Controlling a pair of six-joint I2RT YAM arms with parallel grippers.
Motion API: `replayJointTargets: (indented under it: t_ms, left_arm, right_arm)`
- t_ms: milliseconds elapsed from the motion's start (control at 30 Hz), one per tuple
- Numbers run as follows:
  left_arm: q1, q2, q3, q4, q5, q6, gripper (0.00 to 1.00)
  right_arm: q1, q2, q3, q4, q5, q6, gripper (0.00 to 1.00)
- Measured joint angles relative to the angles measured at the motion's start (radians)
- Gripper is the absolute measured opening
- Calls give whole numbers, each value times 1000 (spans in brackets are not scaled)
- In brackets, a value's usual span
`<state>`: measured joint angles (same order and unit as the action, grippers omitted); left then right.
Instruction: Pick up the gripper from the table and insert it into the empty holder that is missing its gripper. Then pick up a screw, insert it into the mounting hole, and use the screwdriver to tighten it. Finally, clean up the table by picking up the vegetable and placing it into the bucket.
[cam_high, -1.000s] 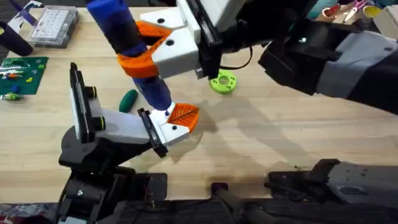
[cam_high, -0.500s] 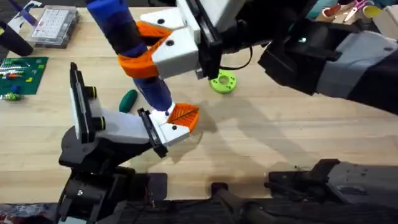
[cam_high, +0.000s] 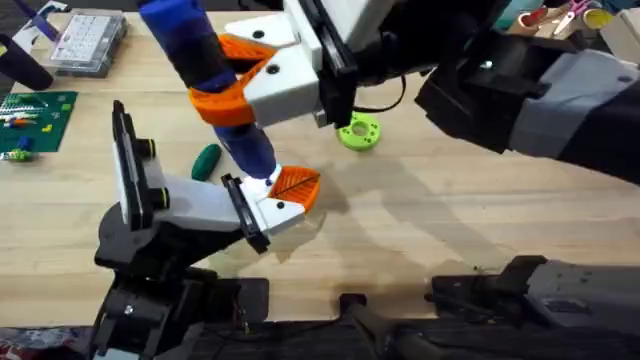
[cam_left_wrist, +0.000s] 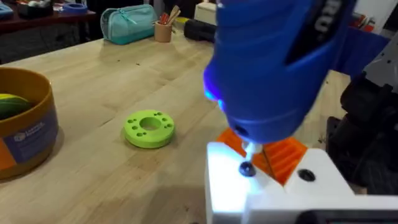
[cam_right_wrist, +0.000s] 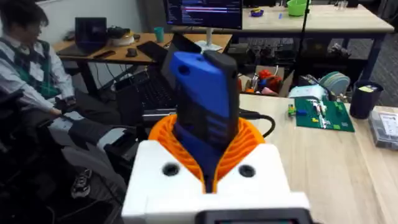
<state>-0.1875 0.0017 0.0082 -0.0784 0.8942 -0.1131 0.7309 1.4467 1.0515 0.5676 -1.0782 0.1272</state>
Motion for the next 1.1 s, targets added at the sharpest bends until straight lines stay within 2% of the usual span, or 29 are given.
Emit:
replayJointTargets:
  t_ms: [1100]
  left_arm:
    - [0, 0, 0, 0, 0, 0, 19]
  right_arm:
    - [15, 0, 0, -5, 27, -8, 47]
